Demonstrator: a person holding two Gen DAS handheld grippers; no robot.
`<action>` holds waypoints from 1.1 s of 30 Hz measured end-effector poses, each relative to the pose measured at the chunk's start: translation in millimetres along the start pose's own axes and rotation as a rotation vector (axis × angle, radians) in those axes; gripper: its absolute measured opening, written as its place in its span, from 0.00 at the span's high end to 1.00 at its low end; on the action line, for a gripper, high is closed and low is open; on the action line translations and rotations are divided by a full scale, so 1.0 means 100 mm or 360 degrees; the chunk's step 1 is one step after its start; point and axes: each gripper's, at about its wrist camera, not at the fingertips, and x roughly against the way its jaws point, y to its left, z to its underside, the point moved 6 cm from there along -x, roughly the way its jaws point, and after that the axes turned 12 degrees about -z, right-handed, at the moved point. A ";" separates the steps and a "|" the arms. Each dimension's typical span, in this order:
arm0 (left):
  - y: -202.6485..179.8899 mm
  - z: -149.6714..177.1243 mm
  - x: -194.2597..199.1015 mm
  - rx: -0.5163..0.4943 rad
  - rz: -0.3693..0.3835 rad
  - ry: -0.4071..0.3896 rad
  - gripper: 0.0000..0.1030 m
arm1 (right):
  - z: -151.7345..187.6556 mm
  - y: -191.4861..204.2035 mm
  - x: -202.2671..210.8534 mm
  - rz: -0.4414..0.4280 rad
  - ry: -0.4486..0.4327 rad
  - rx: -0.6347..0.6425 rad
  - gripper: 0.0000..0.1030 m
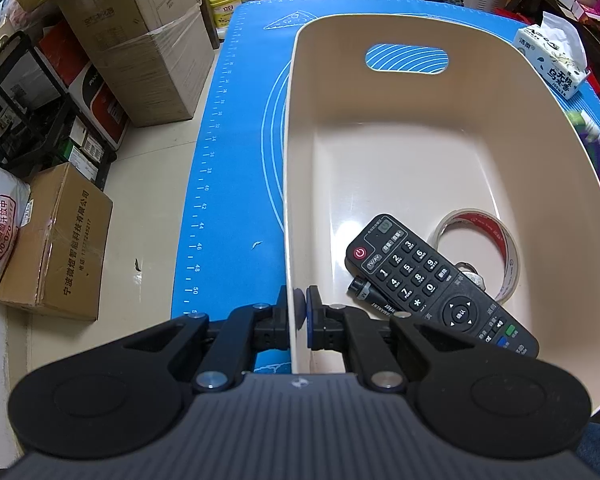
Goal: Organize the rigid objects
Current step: 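Move the right gripper to the purple-orange toy knife and grasp it, then carry the toy knife into the bin and release it with the right gripper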
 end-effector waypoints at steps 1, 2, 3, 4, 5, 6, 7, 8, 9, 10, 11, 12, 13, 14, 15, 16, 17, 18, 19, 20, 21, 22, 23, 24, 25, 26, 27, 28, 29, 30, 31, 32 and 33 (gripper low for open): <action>0.01 0.00 0.00 0.0002 -0.0001 0.0000 0.93 | 0.01 0.02 0.01 -0.0013 0.0008 0.0010 0.88; 0.00 0.00 0.00 0.0002 -0.0003 0.0000 0.92 | 0.03 0.05 0.02 -0.0019 0.0018 0.0019 0.88; 0.00 0.00 0.01 0.0003 -0.0005 -0.0001 0.92 | 0.05 0.06 0.03 -0.0011 0.0016 0.0023 0.88; 0.00 0.00 0.01 0.0004 -0.0005 -0.0001 0.92 | 0.06 0.08 0.04 -0.0016 0.0010 0.0014 0.88; 0.00 0.00 0.01 0.0005 -0.0005 -0.0001 0.92 | 0.07 0.09 0.04 -0.0017 0.0006 0.0006 0.88; -0.01 0.00 0.01 0.0006 -0.0006 -0.0001 0.92 | 0.08 0.09 0.04 -0.0013 0.0005 0.0007 0.88; -0.01 0.00 0.01 0.0005 -0.0006 -0.0002 0.92 | 0.09 0.10 0.05 -0.0006 0.0004 0.0012 0.88; -0.01 0.00 0.01 0.0005 -0.0006 -0.0001 0.92 | 0.08 0.11 0.05 -0.0001 0.0000 0.0014 0.88; -0.01 0.00 0.01 0.0006 -0.0005 0.0000 0.92 | 0.08 0.11 0.06 0.0000 -0.0008 0.0008 0.88; -0.01 0.00 0.01 0.0005 -0.0006 0.0000 0.92 | 0.07 0.12 0.07 0.0004 -0.0021 0.0006 0.88; -0.01 0.00 0.01 0.0004 -0.0006 -0.0001 0.92 | 0.06 0.12 0.09 0.0007 -0.0030 0.0008 0.88; -0.01 0.00 0.01 0.0004 -0.0006 -0.0001 0.92 | 0.04 0.11 0.10 0.0005 -0.0038 0.0004 0.88; -0.01 0.00 0.01 0.0005 -0.0006 -0.0001 0.92 | 0.03 0.11 0.12 0.0009 -0.0050 0.0007 0.88; -0.01 0.00 0.01 0.0005 -0.0005 -0.0001 0.92 | 0.01 0.11 0.15 0.0008 -0.0064 0.0004 0.88; -0.01 0.00 0.01 0.0006 -0.0005 -0.0001 0.92 | 0.00 0.11 0.17 0.0007 -0.0074 0.0000 0.88; -0.01 0.00 0.01 0.0006 -0.0005 -0.0001 0.92 | -0.02 0.11 0.18 0.0009 -0.0080 0.0002 0.88; -0.01 0.00 0.01 0.0006 -0.0005 -0.0002 0.92 | -0.02 0.12 0.20 0.0009 -0.0085 0.0001 0.88; -0.01 0.00 0.01 0.0006 -0.0006 -0.0001 0.92 | -0.03 0.12 0.20 0.0006 -0.0085 -0.0002 0.88; -0.01 0.00 0.01 0.0006 -0.0006 -0.0001 0.92 | -0.03 0.12 0.21 0.0010 -0.0085 -0.0001 0.88; -0.01 0.00 0.01 0.0006 -0.0006 -0.0001 0.92 | -0.02 0.12 0.21 0.0009 -0.0084 -0.0007 0.88; -0.01 0.00 0.01 0.0007 -0.0006 -0.0002 0.92 | -0.02 0.12 0.21 0.0000 -0.0084 -0.0023 0.88; -0.01 0.00 0.01 0.0007 -0.0005 -0.0001 0.92 | -0.01 0.12 0.20 -0.0002 -0.0085 -0.0035 0.88; -0.01 0.00 0.01 0.0006 -0.0005 -0.0002 0.92 | 0.00 0.13 0.19 0.0004 -0.0079 -0.0031 0.88; -0.01 0.00 0.01 0.0006 -0.0006 -0.0001 0.92 | 0.02 0.14 0.16 0.0000 -0.0056 -0.0028 0.88; -0.01 0.00 0.01 0.0006 -0.0005 -0.0001 0.92 | 0.03 0.14 0.15 -0.0008 -0.0042 -0.0036 0.88; -0.01 0.00 0.01 0.0006 -0.0006 -0.0001 0.92 | 0.04 0.13 0.15 -0.0010 -0.0045 -0.0044 0.88; -0.01 0.00 0.01 0.0005 -0.0006 -0.0001 0.93 | 0.05 0.13 0.15 -0.0014 -0.0047 -0.0055 0.88; -0.01 0.00 0.01 0.0005 -0.0006 -0.0001 0.92 | 0.06 0.12 0.14 -0.0021 -0.0037 -0.0066 0.87; -0.01 0.00 0.01 0.0005 -0.0007 -0.0001 0.92 | 0.07 0.12 0.12 -0.0028 -0.0022 -0.0072 0.87; -0.01 0.00 0.01 0.0006 -0.0006 -0.0001 0.92 | 0.09 0.13 0.10 -0.0033 -0.0003 -0.0065 0.86; -0.01 0.00 0.01 0.0006 -0.0006 -0.0001 0.93 | 0.12 0.16 0.06 -0.0034 0.0022 -0.0043 0.84; -0.01 0.00 0.01 0.0006 -0.0006 -0.0001 0.92 | 0.13 0.18 0.04 -0.0016 0.0030 -0.0020 0.82; -0.01 0.00 0.01 0.0005 -0.0006 -0.0001 0.93 | 0.14 0.19 0.03 -0.0004 0.0038 -0.0001 0.81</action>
